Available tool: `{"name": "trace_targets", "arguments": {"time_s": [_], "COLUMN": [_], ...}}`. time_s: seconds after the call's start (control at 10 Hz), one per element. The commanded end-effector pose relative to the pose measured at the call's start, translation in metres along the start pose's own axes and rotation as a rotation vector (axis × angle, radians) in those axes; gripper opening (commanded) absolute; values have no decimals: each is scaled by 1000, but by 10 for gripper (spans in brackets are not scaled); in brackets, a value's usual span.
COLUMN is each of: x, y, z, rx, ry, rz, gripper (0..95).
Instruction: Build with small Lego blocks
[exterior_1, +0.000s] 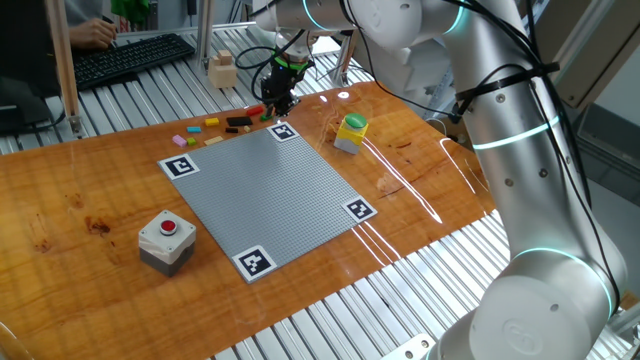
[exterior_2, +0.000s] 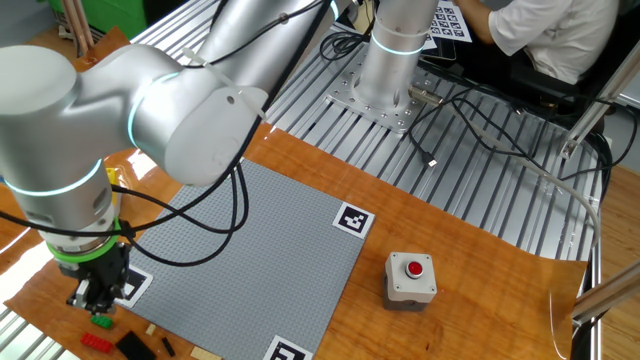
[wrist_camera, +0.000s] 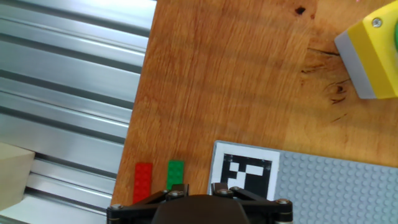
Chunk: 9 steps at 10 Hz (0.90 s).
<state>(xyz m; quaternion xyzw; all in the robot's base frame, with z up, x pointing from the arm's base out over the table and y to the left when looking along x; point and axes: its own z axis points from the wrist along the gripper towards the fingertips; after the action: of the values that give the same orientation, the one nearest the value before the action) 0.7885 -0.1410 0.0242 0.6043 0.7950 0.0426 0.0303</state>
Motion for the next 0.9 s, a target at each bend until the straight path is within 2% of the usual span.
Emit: {"name": "trace_targets", "arguments": {"time_s": [0.1,0.6,0.9], "x": [0,-2,0], "y": [-1,-2,-2], "z": [-1,0,9], "rx": [-7,-19,-20], "ry": [-2,-3,-10], "rz": [-1,-7,-12], "gripper": [190,190,190]}}
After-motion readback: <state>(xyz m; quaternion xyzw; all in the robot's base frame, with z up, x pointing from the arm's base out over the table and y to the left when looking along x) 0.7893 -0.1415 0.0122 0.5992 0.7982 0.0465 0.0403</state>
